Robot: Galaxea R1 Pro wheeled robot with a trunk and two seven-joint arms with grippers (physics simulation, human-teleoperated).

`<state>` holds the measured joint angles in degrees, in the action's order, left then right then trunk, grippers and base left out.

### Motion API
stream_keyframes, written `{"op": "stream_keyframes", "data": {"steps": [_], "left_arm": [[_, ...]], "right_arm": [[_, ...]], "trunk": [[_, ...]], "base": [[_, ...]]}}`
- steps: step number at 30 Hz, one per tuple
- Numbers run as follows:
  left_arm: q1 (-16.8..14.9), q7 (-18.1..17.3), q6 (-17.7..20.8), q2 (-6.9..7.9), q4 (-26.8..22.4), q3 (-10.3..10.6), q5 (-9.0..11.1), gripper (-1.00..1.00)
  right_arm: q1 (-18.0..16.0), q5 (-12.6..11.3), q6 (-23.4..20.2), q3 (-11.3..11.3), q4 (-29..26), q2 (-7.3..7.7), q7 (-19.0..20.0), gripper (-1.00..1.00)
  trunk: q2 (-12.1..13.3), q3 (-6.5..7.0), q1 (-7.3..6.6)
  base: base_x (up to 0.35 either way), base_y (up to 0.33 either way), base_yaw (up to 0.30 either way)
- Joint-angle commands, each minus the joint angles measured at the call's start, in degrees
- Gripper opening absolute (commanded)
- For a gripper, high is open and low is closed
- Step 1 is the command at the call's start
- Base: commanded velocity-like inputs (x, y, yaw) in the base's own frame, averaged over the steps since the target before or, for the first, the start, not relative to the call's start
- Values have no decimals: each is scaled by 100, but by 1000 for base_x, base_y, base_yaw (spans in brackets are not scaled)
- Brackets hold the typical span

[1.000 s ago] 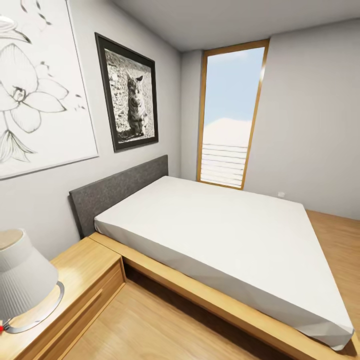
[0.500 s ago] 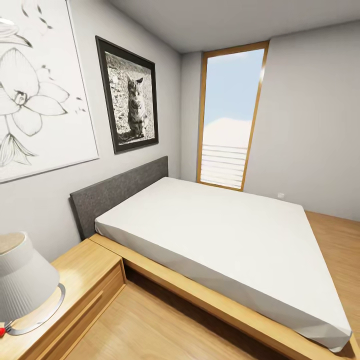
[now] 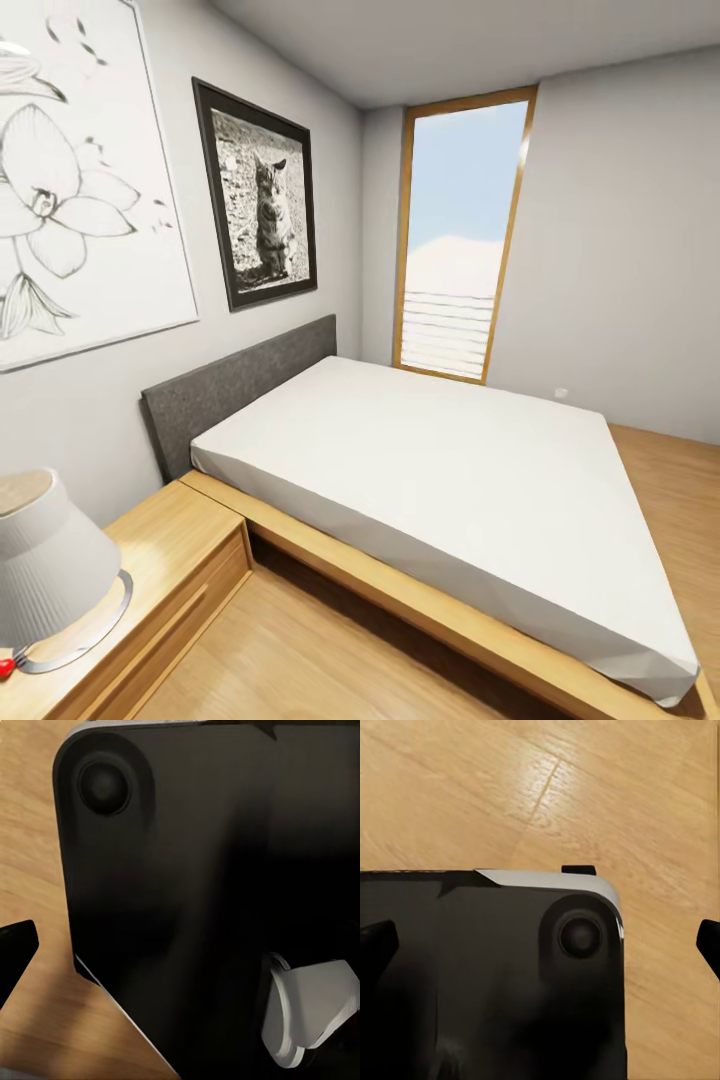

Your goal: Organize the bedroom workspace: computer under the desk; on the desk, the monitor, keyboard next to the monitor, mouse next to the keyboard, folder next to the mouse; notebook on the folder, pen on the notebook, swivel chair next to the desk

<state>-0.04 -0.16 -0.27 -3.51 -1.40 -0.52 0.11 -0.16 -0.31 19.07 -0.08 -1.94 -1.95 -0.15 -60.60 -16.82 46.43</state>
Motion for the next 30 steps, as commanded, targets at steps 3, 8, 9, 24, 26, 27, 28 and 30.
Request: {"op": "stream_keyframes", "data": {"steps": [3, 8, 9, 24, 26, 27, 28, 30], "left_arm": [[1, -2, -6, 0, -8, -70, 37, 100], [-1, -2, -7, 0, -21, -127, 62, 100], [-1, -2, -7, 0, -26, -130, 63, 100], [1, 6, -33, -2, -568, -173, 397, 100], [-1, 2, -34, -6, -649, -175, 424, 100], [0, 2, -35, -6, -669, -175, 430, 100], [-1, 1, -37, -7, -688, -175, 433, 100], [-1, 0, -39, -11, -739, -175, 440, 100]], "right_arm": [[-1, -8, 37, -1, -6, -5, -2, 100], [-2, -9, 100, -1, -38, -7, -6, 100], [-2, -10, 131, -1, -42, -7, -7, 100], [-2, -4, 1016, 6, -371, -6, -11, 100], [-2, -7, 1044, 3, -417, -1, -8, 100], [-2, -8, 1049, 2, -426, 3, -7, 100], [-2, -7, 1054, 1, -434, 6, -6, 100], [-2, -6, 1061, 1, -443, 11, -5, 100]], "trunk": [[118, 49, -66], [319, 138, -176], [359, 156, -198], [960, 426, -528], [1040, 462, -571], [1081, 479, -593], [1121, 497, -615], [1201, 533, -659]], "base": [[0, 0, 0], [0, 0, 0], [0, 0, 0], [0, 0, 0], [0, 0, 0], [0, 0, 0], [0, 0, 0], [0, 0, 0]]}}
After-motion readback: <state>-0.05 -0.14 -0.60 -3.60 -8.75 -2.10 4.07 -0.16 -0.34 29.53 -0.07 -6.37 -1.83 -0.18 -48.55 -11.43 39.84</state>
